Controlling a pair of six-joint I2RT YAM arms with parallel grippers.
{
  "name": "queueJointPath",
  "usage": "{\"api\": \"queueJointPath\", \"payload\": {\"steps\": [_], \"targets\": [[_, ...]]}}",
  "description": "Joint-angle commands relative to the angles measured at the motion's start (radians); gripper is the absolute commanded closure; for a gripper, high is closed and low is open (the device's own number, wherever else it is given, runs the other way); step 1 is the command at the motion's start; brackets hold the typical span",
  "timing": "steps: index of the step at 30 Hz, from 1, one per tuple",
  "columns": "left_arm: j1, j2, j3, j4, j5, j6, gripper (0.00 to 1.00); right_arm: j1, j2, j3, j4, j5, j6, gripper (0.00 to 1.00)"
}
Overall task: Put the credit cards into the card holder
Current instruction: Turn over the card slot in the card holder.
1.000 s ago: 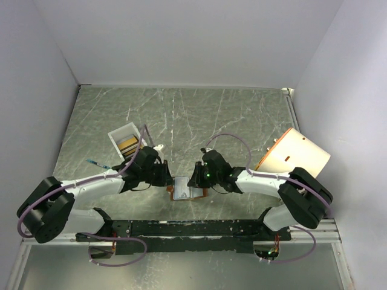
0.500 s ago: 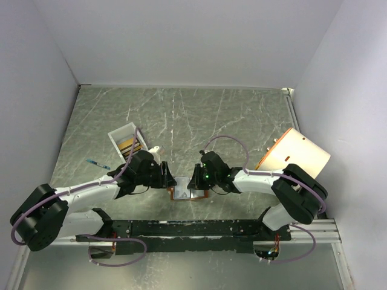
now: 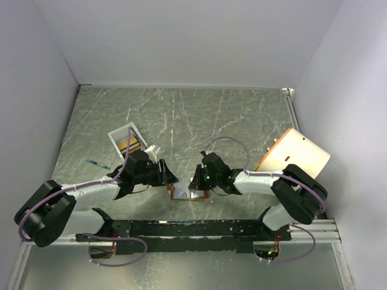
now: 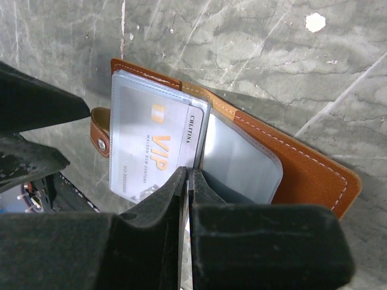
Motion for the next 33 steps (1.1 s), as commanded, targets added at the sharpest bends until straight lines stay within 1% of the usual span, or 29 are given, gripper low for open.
{"api": "queueJointPath", "payload": {"steps": [1, 3, 7, 12, 19, 33], "targets": [[0.032, 0.02, -0.029, 0.121, 0.077, -0.037, 0.42, 0.004, 0.01, -0.032, -0.018, 0.017, 0.0, 0.96], [0.033, 0.033, -0.015, 0.109, 0.091, -0.019, 0.42, 0.004, 0.004, -0.036, -0.016, 0.021, 0.001, 0.96], [0.034, 0.036, -0.028, 0.156, 0.124, -0.032, 0.42, 0.003, 0.006, -0.045, -0.004, 0.017, 0.004, 0.96], [0.034, 0.045, -0.043, 0.172, 0.123, -0.042, 0.42, 0.003, 0.017, -0.05, 0.002, 0.012, -0.001, 0.96], [0.034, 0.111, -0.01, 0.149, 0.108, -0.027, 0.42, 0.003, 0.032, -0.044, 0.015, 0.008, 0.0, 0.96], [0.034, 0.107, -0.002, 0.157, 0.136, -0.031, 0.43, 0.003, 0.03, -0.046, 0.025, 0.009, 0.009, 0.96]]}}
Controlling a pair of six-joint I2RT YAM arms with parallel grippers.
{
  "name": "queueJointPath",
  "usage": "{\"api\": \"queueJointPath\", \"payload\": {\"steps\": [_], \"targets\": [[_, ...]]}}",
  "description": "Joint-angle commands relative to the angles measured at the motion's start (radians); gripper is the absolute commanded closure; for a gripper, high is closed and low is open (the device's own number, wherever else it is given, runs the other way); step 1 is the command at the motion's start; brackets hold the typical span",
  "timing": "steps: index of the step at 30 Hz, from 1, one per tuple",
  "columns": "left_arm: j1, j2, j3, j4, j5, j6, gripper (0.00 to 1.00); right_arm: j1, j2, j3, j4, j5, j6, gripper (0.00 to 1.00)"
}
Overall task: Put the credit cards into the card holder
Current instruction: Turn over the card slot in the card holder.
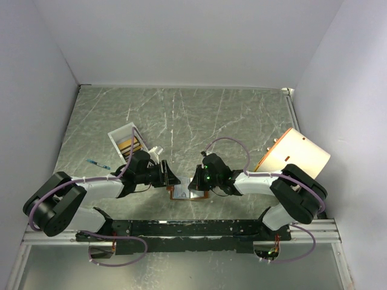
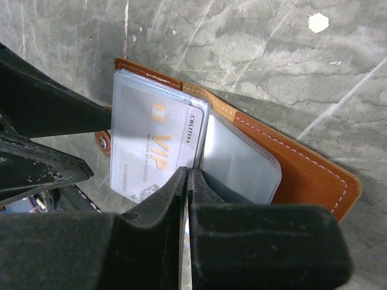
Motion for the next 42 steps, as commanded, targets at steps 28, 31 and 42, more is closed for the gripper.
{"api": "queueJointPath", "payload": {"steps": [28, 31, 42], "targets": [[-0.012, -0.023, 0.04, 0.096, 0.101, -0.049, 0.47, 0.003, -0.032, 0.027, -0.104, 0.043, -0.036, 0.85], [-0.02, -0.019, 0.047, 0.088, 0.099, -0.045, 0.47, 0.003, -0.106, 0.034, -0.139, 0.073, -0.048, 0.79], [-0.048, 0.069, 0.087, 0.169, 0.132, -0.065, 0.47, 0.003, -0.175, 0.039, -0.22, 0.14, -0.088, 0.78]]}}
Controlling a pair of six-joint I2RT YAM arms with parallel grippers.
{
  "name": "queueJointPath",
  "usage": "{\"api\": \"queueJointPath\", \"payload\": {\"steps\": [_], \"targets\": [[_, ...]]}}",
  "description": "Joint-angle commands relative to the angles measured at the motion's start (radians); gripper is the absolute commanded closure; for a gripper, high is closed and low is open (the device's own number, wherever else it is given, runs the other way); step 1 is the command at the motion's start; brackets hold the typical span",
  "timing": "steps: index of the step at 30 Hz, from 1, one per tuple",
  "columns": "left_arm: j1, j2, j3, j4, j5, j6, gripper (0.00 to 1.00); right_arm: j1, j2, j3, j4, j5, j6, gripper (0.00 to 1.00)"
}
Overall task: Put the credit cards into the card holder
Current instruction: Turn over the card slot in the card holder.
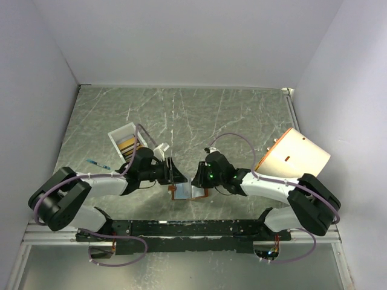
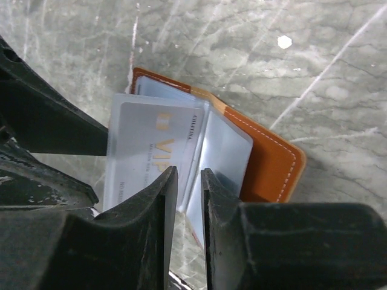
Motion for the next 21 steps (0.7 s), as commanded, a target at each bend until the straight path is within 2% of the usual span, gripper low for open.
{"api": "queueJointPath", "payload": {"steps": [1, 8, 12, 17, 21], "targets": [[-0.015, 0.027, 0.042, 0.07, 0.035, -0.009, 0.47, 0.002, -0.029, 0.006, -0.066, 0.063, -0.023, 0.78], [-0.048, 0.063, 0.092, 0.07, 0.024, -0.007, 0.46, 0.002, -0.197, 0.034, -0.255, 0.236, -0.038, 0.79], [-0.067, 0.103, 0.124, 0.067, 0.025, 0.004, 0.47, 0.002, -0.311, 0.059, -0.329, 0.307, -0.042, 0.75], [-0.088, 0.144, 0.146, 0.082, 0.016, 0.0, 0.47, 0.002, -0.377, 0.065, -0.345, 0.311, -0.05, 0.73], [-0.099, 0.176, 0.163, 0.087, 0.012, 0.005, 0.46, 0.002, -0.403, 0.03, -0.296, 0.293, -0.055, 0.73]]}}
